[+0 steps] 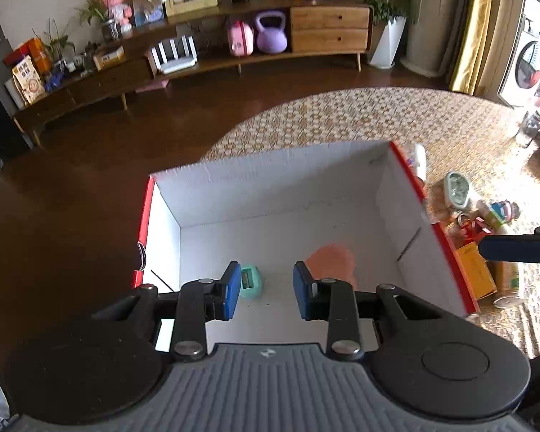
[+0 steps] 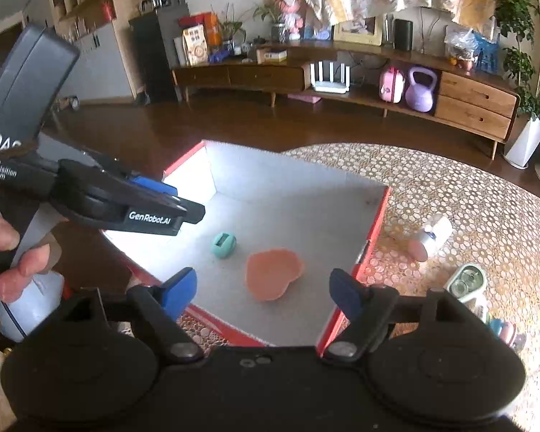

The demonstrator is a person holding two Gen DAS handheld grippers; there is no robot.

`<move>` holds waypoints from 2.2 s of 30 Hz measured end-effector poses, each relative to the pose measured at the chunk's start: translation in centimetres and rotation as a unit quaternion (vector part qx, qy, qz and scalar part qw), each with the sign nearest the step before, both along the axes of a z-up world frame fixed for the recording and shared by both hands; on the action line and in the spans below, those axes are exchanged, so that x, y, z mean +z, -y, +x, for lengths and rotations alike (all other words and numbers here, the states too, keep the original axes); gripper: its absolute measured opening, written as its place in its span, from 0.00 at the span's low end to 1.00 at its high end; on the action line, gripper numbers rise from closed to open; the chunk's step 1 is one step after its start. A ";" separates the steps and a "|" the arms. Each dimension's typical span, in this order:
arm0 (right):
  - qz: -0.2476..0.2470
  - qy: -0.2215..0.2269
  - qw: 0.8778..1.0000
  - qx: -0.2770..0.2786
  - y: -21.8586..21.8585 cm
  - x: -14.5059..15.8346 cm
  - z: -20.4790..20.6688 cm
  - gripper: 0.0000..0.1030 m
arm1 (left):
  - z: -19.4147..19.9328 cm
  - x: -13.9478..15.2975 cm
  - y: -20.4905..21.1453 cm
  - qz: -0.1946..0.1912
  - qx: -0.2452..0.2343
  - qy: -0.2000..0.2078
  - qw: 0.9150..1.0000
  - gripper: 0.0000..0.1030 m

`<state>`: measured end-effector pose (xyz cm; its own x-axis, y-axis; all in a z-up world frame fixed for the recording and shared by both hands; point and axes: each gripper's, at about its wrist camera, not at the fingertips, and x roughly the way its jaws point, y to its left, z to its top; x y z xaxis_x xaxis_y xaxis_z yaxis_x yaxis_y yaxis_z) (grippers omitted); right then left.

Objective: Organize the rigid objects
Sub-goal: 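Withdraw both tools from the red box back over the table items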

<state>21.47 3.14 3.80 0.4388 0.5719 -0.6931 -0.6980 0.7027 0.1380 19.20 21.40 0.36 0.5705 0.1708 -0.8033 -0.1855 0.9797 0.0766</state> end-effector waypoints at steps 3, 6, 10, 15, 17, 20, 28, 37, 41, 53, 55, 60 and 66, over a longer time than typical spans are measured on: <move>0.016 0.004 1.000 -0.007 1.5 0.6 -0.5 0.84 | -0.8 0.7 1.1 0.010 -0.005 0.013 1.000 0.30; 0.030 0.009 0.999 -0.013 3.0 1.1 -1.0 0.86 | -1.6 1.1 2.6 0.017 -0.021 0.023 0.999 0.30; 0.048 0.019 0.998 -0.021 5.2 1.6 -2.1 0.87 | -3.0 1.6 4.6 0.015 -0.034 0.034 0.999 0.30; 0.065 0.033 0.997 -0.034 7.7 1.8 -3.5 0.92 | -4.7 1.6 7.3 0.025 -0.051 0.056 0.997 0.36; 0.071 0.039 0.996 -0.039 8.7 1.8 -4.1 0.92 | -5.4 1.7 8.6 0.028 -0.054 0.071 0.996 0.57; 0.077 0.043 0.995 -0.048 10.5 1.8 -4.8 0.92 | -6.2 1.9 10.0 0.023 -0.062 0.090 0.994 0.63; 0.088 0.055 0.992 -0.073 15.4 0.6 -6.4 0.97 | -7.6 0.7 14.2 0.003 -0.071 0.118 0.990 0.64; 0.062 0.067 0.991 -0.099 19.4 -1.7 -6.8 1.00 | -7.5 -1.7 18.3 -0.023 -0.083 0.147 0.985 0.77; 0.037 0.075 0.992 -0.094 20.2 -3.0 -6.5 1.00 | -6.9 -2.9 19.2 -0.050 -0.079 0.154 0.984 0.81; -0.005 0.068 0.994 -0.084 21.5 -6.6 -4.2 1.00 | -3.3 -6.8 21.7 -0.050 -0.057 0.143 0.987 0.94; -0.010 0.061 0.995 -0.078 21.7 -7.2 -3.6 0.99 | -2.6 -7.3 21.8 -0.054 -0.054 0.141 0.987 0.94; -0.022 0.056 0.995 -0.077 22.0 -8.3 -2.1 0.99 | -0.7 -8.6 22.3 -0.052 -0.039 0.130 0.989 0.94; -0.022 0.053 0.993 -0.106 23.1 -9.0 0.2 0.99 | 0.7 -10.4 22.1 -0.054 -0.008 0.130 0.990 0.94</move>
